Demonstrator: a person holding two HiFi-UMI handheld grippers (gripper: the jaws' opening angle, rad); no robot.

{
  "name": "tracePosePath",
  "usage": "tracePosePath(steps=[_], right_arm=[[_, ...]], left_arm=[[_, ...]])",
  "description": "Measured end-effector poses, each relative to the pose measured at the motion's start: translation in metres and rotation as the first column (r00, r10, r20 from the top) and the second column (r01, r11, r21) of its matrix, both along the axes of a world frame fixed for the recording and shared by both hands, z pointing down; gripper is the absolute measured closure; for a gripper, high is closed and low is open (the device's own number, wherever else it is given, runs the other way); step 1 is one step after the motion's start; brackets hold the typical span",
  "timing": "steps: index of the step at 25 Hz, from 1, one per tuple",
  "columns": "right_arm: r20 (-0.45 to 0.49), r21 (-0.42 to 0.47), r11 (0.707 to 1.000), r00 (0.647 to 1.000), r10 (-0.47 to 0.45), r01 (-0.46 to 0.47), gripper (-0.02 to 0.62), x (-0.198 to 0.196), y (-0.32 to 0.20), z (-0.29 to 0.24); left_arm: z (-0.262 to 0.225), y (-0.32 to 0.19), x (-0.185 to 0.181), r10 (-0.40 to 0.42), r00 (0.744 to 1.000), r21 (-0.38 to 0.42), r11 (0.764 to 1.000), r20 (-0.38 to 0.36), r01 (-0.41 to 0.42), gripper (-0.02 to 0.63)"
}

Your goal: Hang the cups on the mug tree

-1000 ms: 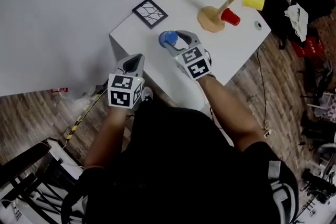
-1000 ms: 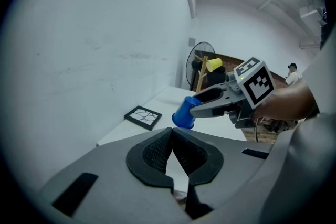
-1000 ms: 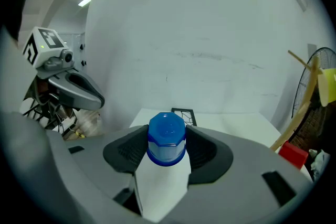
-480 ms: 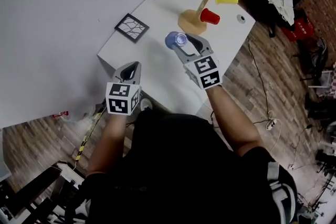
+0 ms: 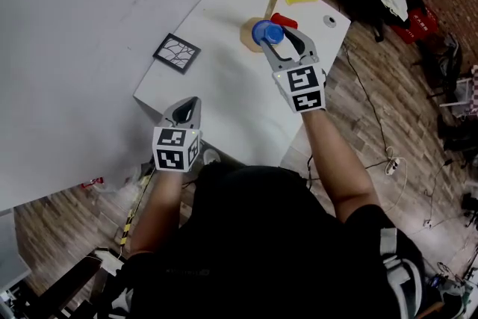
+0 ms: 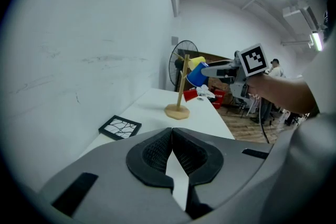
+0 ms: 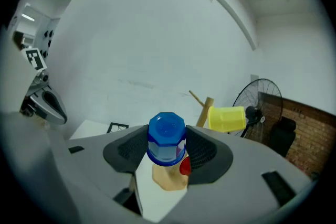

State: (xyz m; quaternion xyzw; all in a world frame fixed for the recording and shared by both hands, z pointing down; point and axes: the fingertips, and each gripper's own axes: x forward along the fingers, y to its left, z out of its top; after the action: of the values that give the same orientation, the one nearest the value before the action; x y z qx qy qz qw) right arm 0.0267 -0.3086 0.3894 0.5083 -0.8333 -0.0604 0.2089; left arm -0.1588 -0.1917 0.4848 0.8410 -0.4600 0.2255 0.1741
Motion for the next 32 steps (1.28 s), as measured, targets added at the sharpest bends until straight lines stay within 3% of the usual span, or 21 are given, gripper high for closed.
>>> tracePosePath(steps=[5,10,21,32], right_arm=[[-0.195,0.124,0.992,0.980,0.042,-0.018,0.376,0.002,-0.021,-0.010],[-0.295,0.125,0.992,0.953,0.068,-0.032,0.376,0.003,-0.040,0.007],[-0.352,0.058,0.994,0.930,0.102,-0.087,0.376,0.011,-0.068,0.043],[-0.324,-0.009,0.997,0.943,0.073,-0.080,0.365,0.008,-0.064,0.057]], left_arm=[[0.002,0.000,0.004,0.011,1.000,-0.003,1.000,-0.003,-0.011,0.589],[0.000,0.002,0.002,0.004,1.000,-0.001,1.000,-0.006,-0.004,0.589],[0.004,0.010,-0.013,-0.036,0.999,-0.019,0.999,0.001,0.036,0.589],[0.004,0.010,-0.018,-0.052,0.999,-0.014,0.999,0.001,0.052,0.589]])
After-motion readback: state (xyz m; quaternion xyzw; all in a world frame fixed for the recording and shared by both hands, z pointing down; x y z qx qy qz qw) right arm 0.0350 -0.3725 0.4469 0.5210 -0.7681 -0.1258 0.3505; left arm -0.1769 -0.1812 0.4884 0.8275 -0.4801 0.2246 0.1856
